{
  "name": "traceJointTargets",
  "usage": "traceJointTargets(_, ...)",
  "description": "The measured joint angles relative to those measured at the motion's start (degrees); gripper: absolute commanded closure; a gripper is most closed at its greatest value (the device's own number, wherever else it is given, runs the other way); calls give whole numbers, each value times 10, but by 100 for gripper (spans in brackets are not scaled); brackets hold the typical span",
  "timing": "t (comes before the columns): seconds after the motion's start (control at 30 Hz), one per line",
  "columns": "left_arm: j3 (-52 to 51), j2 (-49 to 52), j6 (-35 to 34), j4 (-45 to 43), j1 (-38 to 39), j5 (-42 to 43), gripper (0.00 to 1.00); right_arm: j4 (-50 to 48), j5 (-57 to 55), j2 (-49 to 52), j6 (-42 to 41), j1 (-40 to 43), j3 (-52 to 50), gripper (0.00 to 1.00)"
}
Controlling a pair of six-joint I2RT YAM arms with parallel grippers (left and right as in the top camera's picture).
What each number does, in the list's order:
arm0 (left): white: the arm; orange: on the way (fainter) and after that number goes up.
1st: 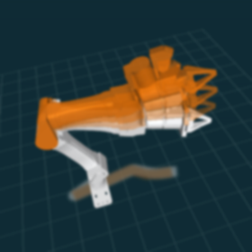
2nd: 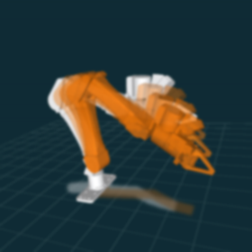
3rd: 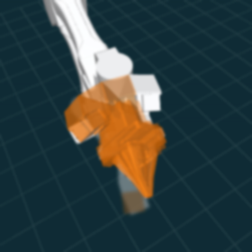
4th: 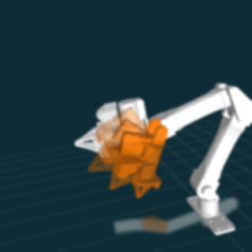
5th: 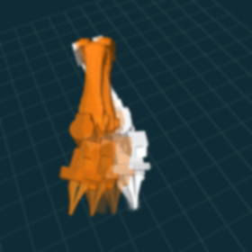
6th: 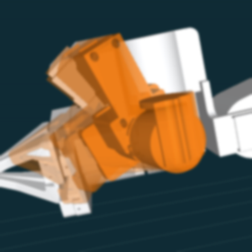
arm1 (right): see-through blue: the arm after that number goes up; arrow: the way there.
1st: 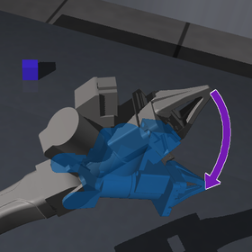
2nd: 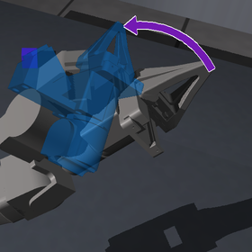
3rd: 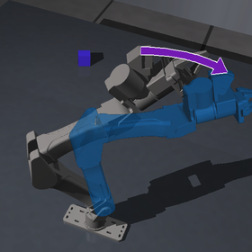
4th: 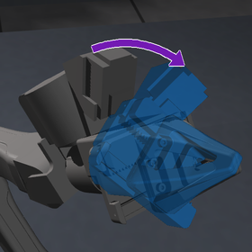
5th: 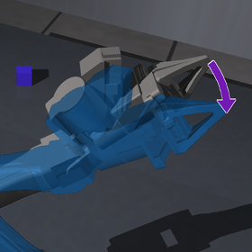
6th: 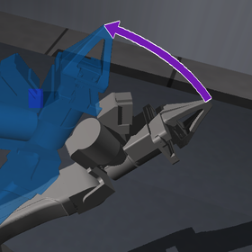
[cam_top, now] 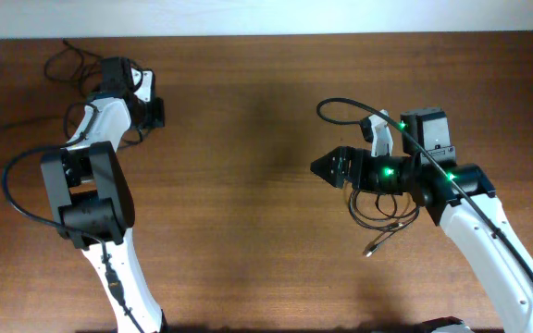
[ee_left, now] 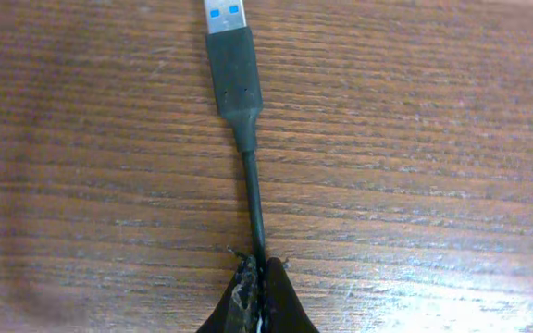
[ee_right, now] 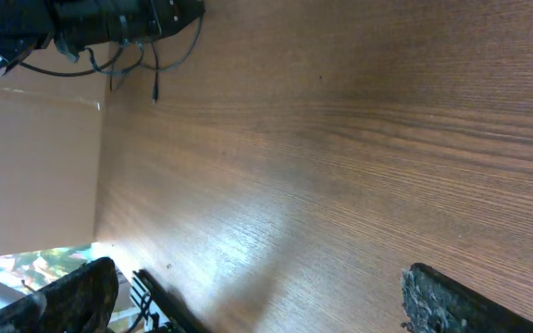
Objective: Untangle cables
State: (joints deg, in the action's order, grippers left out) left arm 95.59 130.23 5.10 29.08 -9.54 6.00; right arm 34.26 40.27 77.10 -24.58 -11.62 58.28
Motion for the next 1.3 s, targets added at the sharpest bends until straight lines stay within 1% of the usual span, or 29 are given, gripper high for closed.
traceJointTargets(0.07, 2, 0, -28, 0, 0, 0, 100, 0, 0, 0, 0, 0, 0, 2)
traceJointTargets(0.23, 4, -10, -65, 0, 0, -5, 100, 0, 0, 0, 0, 0, 0, 2)
traceJointTargets(0.4, 4, -56, -188, 5, -1, -85, 100, 0, 0, 0, 0, 0, 0, 1)
traceJointTargets(0.43, 4, -64, -200, 4, -1, -93, 100, 0, 0, 0, 1, 0, 0, 1)
traceJointTargets(0.57, 7, -81, -234, 5, -2, -116, 100, 0, 0, 0, 2, 0, 0, 2)
traceJointTargets(0.6, 7, -81, -264, 16, -4, -125, 100, 0, 0, 0, 2, 0, 0, 2)
traceJointTargets(0.63, 7, -81, -273, 17, -5, -127, 100, 0, 0, 0, 2, 0, 0, 2)
traceJointTargets(0.73, 7, -81, -360, 31, -22, -132, 100, 1, 0, 0, 2, 0, 0, 2)
traceJointTargets(0.83, 7, -81, -410, 31, -50, -136, 100, 2, 0, 0, 2, 0, 0, 1)
traceJointTargets(1.0, 7, -81, -457, 31, -96, -132, 100, 2, 0, 0, 3, 0, 0, 2)
traceJointTargets(1.13, 7, -81, -470, 31, -129, -130, 100, 2, 0, 0, 3, 0, 0, 2)
traceJointTargets(1.23, 7, -81, -473, 31, -145, -129, 92, 2, 0, 0, 3, 0, 0, 1)
traceJointTargets(1.3, 7, -81, -478, 30, -155, -129, 77, 2, 0, 0, 3, 0, 0, 2)
